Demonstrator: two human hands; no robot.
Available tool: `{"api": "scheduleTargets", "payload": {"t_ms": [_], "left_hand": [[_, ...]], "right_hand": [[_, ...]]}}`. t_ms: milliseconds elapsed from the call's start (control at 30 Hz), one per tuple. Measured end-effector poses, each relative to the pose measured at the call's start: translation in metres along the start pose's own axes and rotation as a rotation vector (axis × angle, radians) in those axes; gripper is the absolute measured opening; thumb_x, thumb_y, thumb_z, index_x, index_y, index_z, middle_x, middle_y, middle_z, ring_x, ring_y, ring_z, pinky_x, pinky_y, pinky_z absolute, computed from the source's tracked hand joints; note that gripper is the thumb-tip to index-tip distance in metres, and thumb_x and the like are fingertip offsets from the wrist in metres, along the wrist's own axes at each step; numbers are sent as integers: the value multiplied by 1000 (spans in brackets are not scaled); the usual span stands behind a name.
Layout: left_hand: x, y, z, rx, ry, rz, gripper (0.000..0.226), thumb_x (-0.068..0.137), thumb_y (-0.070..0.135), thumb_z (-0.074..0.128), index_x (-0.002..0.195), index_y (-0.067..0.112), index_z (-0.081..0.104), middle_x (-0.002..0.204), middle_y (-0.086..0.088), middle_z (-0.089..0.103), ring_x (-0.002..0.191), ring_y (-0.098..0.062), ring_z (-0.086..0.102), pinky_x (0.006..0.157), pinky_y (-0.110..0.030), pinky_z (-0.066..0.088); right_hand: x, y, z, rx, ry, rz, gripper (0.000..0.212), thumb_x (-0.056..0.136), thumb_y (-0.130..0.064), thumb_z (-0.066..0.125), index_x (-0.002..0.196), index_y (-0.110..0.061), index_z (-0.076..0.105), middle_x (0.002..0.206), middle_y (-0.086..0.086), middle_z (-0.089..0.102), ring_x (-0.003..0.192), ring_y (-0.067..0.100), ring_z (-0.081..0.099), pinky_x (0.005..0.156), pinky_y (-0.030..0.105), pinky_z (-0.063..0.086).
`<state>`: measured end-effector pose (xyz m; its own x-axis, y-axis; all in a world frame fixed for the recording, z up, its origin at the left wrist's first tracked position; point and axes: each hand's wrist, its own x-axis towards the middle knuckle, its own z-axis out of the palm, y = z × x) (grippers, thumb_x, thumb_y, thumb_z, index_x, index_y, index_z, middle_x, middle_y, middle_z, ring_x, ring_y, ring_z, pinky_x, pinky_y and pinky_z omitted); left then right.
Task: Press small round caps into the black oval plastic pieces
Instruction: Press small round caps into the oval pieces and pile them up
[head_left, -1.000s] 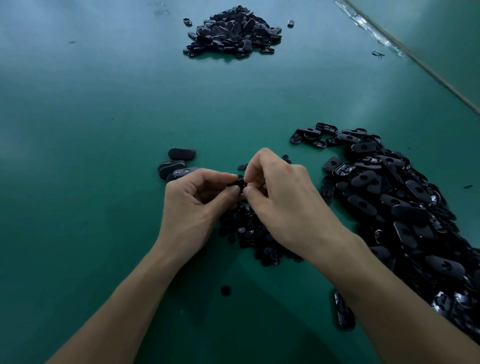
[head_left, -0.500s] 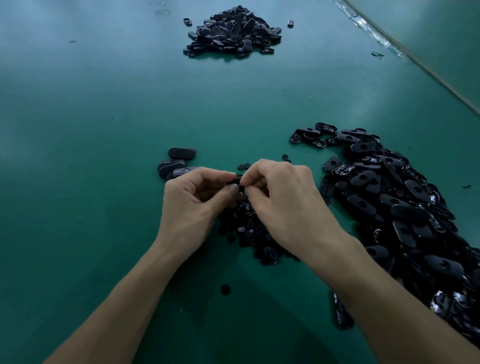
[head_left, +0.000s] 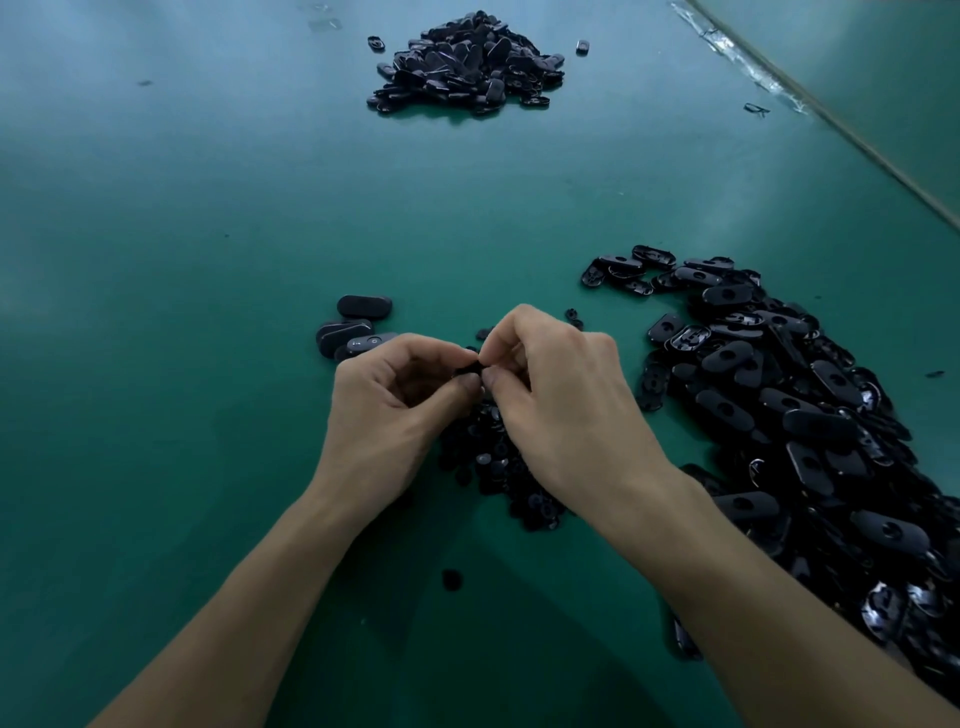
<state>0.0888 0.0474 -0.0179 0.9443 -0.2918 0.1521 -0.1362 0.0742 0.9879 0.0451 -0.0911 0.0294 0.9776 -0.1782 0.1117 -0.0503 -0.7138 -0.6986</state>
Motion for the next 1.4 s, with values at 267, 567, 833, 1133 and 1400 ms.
{"api": "scheduleTargets", "payload": {"t_ms": [267,567,833,1133,1400], "left_hand": [[1,-2,-1,115,-16,37,20,86,3,75,90,21,66,85,3,75,78,-12,71,73,-21,56],[1,-3,-1,83,-27,11,21,87,-2,71,88,17,62,78,-2,73,69,-10,66,66,-22,55],[3,-1,-2,-67,-29,-26,22,82,6,75,85,28,70,78,3,75,68,-6,67,63,-17,53],[5,-3,-2,-133,-14,-105,22,71,14,75,93,12,72,79,1,77,68,-6,71,65,-15,54],[4,-4,-3,-118,-2,-91,20,68,14,78,88,16,75,77,-1,77,66,-7,71,64,-16,55]], "right_hand": [[-5,-5,4,-46,12,-10,14,96,-11,57,97,-23,63,88,2,67,85,26,62,74,44,55],[0,2,-3,-22,2,-77,9,91,-16,67,96,-22,70,88,-6,69,84,13,65,78,36,56],[9,11,-14,75,-119,-38,20,89,-13,71,106,-21,77,90,-9,76,86,0,69,87,23,55],[12,16,-16,201,-119,-27,15,82,-9,74,89,-22,78,73,-15,74,68,-7,68,66,8,51],[8,11,-13,169,-54,12,10,77,-11,75,80,-20,77,64,-15,71,59,-7,65,59,6,47]]}}
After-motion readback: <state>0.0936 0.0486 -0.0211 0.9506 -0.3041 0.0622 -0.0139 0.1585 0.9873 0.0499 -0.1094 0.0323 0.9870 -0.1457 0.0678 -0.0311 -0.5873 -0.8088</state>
